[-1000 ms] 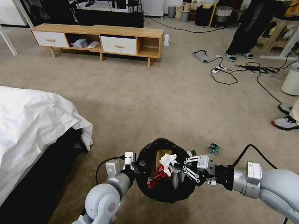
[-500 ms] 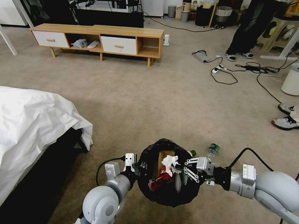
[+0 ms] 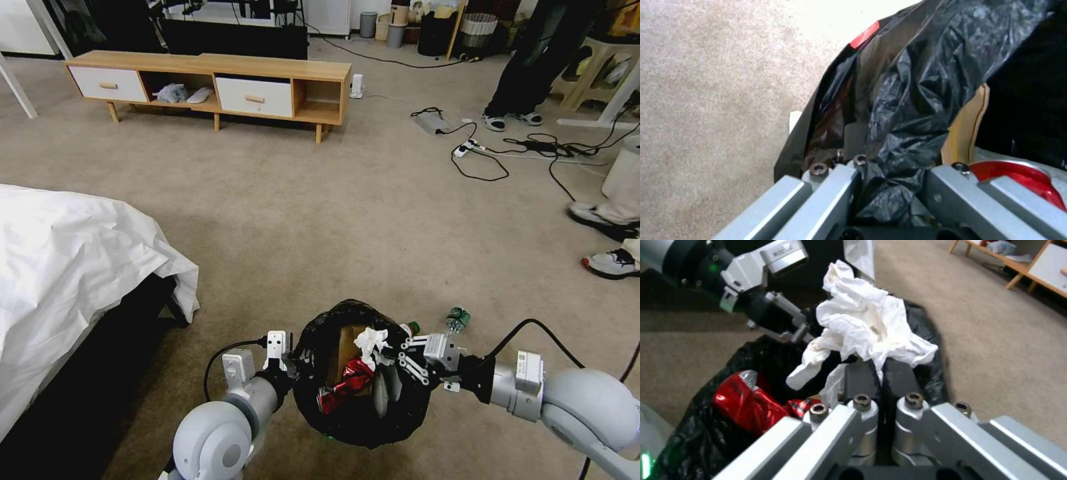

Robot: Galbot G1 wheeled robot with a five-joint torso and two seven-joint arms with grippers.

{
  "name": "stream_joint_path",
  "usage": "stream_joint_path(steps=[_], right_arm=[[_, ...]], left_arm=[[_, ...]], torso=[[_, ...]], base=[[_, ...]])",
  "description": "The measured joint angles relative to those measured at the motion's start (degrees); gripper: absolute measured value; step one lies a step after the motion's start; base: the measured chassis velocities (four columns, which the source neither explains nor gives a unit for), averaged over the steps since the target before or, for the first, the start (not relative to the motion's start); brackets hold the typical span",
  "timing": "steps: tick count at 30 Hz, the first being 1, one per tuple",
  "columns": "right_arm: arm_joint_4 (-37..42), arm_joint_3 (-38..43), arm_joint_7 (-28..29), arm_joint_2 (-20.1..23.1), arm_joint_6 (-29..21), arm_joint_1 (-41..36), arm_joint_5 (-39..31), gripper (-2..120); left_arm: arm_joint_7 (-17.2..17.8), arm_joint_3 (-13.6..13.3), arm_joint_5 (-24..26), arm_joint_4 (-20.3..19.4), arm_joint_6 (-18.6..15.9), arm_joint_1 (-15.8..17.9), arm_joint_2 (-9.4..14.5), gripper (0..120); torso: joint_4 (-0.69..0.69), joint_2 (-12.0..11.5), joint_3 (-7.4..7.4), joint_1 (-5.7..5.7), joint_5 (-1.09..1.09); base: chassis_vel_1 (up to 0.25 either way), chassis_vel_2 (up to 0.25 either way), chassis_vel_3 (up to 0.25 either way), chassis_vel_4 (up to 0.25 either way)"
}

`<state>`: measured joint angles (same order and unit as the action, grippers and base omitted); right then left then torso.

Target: Pick up the trash bin and place the garbage on the floor into it.

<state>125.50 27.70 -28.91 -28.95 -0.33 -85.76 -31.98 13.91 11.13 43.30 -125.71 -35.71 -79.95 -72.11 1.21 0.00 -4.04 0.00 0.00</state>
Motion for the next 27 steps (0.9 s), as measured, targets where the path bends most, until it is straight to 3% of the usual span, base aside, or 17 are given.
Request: stream_joint_path(steps=[14, 27], right_arm=[[-2.19, -0.57, -0.57, -0.87, 0.72, -0.76, 1.62, 0], [-2.86, -2.68, -1.28, -1.44, 0.93, -1.00, 3.22, 8]], left_arm=[[0.21, 0.51, -0.06, -1.25, 0.01, -0.81, -0.45, 0], [0.55, 0.49, -0.17, -1.24, 0.00, -0.38, -1.28, 0]], torso=[[0.00, -0.01, 0.00, 0.00, 0.00], [0.00, -0.01, 0.00, 0.00, 0.00]], base=[[0.000, 0.000, 0.000, 0.000], [0.000, 0.000, 0.000, 0.000]])
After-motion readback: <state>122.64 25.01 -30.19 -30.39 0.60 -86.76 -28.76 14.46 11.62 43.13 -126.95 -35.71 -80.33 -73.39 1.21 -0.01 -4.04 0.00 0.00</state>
